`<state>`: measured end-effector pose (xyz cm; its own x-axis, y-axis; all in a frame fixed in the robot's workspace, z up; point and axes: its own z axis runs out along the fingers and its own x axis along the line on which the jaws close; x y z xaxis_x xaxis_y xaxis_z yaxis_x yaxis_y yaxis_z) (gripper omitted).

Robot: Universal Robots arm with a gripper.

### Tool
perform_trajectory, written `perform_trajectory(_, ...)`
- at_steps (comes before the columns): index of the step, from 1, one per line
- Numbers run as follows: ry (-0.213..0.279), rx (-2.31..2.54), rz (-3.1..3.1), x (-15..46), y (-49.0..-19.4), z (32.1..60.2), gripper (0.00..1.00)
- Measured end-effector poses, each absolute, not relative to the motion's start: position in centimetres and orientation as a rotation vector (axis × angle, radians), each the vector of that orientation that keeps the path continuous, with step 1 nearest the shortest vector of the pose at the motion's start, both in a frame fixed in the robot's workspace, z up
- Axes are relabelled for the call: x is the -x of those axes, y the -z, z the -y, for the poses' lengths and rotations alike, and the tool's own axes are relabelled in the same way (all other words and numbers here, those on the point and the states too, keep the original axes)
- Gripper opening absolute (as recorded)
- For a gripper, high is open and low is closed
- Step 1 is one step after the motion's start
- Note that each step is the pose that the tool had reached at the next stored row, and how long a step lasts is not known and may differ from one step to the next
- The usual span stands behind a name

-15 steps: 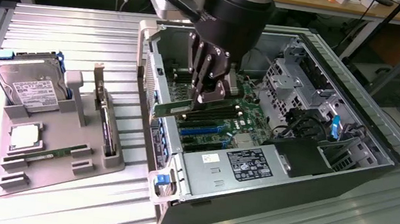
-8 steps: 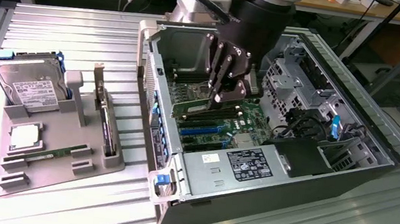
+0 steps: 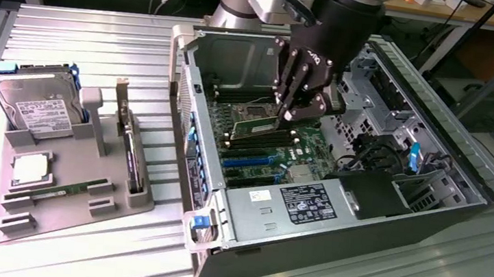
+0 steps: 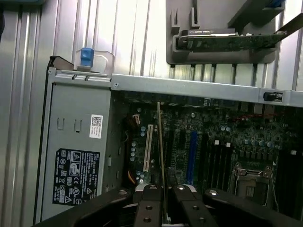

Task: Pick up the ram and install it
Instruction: 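Pick up the ram and move it above insertion slot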

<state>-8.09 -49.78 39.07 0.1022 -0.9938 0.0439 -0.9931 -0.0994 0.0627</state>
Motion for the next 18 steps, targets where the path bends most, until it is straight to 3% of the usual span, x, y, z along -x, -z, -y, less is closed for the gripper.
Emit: perform_trajectory(18,0.015,-2.275,2.054,2.7,-39.1,49.6,0.14)
